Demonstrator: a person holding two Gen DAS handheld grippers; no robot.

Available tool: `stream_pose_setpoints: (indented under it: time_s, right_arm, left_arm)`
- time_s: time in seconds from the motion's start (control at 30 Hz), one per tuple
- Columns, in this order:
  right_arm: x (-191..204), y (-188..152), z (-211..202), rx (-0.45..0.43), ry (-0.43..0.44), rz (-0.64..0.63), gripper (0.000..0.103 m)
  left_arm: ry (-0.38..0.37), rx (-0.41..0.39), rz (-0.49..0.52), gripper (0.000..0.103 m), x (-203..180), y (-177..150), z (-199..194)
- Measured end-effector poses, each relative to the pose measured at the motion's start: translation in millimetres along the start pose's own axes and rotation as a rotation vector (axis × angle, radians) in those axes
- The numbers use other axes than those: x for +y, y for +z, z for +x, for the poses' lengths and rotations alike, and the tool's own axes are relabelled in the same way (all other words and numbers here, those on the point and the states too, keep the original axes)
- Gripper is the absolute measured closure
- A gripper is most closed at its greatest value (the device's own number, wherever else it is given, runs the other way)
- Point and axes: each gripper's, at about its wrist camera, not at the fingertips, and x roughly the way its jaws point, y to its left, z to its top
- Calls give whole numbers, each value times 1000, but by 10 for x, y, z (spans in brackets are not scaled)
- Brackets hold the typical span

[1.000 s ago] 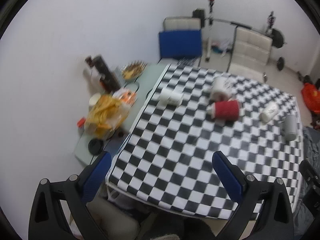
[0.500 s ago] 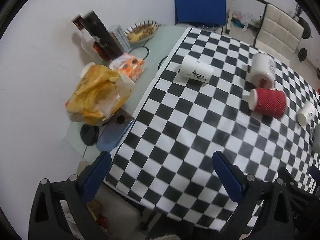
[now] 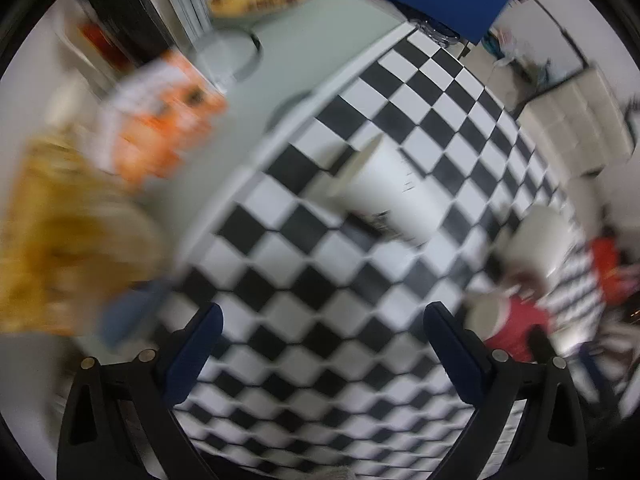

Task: Flip cup upright
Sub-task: 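Reach the left gripper to the white paper cup lying on its side and grasp it, then lift the white paper cup with the left gripper and rotate it opening-up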

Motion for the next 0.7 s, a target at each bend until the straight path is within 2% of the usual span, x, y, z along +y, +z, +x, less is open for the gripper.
stream_pose_setpoints:
  time_s: [0.07,0.13,0.2,0.3,0.4,0.5,0.57,0.63,0.7]
  right_arm:
    - [36,182,125,19,-12,7,0]
    - [26,326,244,35,-24,16,0]
    - [4,433,346,48,-41,25,0]
    - [-61,541,492,72,-64,48,0]
    - [-113,558,589,87,-74,68,0]
    - [-158,571,669,104,-74,84,0]
    - [-169,578,703,110,-72,93,0]
    - [-171,584,728,113,-72,97,0]
    - [-161,586,745,115,-72,99,0]
  left_arm:
    - [-111,60,-85,1,15,114,178]
    - [-191,100,-152,1,13,217,339]
    - [-248,120,-209,3,-13,305,497]
    - [-282,150,-259,14,-60,420,680]
    - [-296,162,-289,16,-80,557,803]
    - [-278,152,-287,17,-118,672,885]
    - [-258,143,-275,20,-124,727,913]
    - [-237,131,-252,32,-124,779,912]
    - [-211,115,-217,35,-116,848,949]
